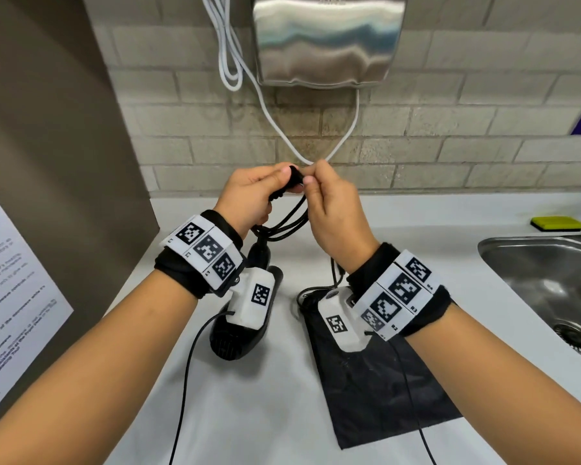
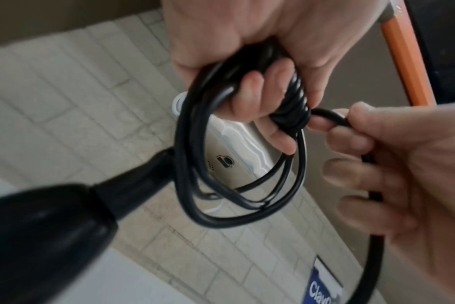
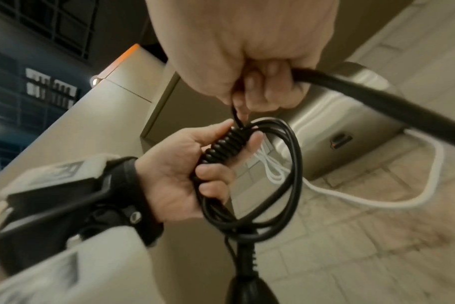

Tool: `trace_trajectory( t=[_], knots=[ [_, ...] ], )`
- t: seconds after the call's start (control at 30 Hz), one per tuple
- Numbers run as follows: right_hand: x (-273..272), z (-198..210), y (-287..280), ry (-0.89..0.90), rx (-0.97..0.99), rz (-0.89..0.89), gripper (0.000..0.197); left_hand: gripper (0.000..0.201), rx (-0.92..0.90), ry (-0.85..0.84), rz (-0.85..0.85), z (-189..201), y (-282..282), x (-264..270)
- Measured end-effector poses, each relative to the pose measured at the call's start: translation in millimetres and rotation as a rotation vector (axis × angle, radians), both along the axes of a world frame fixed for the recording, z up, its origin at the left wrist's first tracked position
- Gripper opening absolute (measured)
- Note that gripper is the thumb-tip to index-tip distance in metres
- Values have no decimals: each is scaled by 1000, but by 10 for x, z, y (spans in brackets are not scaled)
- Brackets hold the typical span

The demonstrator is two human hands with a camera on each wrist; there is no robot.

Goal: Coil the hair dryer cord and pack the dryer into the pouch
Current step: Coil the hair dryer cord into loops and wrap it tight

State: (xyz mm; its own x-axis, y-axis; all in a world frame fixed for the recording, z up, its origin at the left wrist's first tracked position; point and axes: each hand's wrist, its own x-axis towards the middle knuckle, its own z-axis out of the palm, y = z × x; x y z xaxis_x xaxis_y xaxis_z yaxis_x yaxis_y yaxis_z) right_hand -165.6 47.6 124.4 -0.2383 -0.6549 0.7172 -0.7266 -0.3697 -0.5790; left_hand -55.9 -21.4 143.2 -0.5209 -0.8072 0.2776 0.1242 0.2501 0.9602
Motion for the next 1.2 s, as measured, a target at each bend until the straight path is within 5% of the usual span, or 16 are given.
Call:
trace_trajectory(
  t=[0.53,0.7,0.77,0.97,1.2],
  knots=[
    [29,-372,4,-16,-137,94,18,6,46,-3,16,8,18,28],
    [-217,-379,79,-201,-123,44,19,10,28,5,18,35,48,13],
    [-396,-470,52,-231,15,-67,13,11,16,3,18,48,60,10],
    [-990,-1089,-244,-15,856,-274,24,21,-12,-30,21,60,138,-37],
    [-1225,-1533,-590,179,1271,-271,47,18,-18,-78,11,66,174,-100]
  ],
)
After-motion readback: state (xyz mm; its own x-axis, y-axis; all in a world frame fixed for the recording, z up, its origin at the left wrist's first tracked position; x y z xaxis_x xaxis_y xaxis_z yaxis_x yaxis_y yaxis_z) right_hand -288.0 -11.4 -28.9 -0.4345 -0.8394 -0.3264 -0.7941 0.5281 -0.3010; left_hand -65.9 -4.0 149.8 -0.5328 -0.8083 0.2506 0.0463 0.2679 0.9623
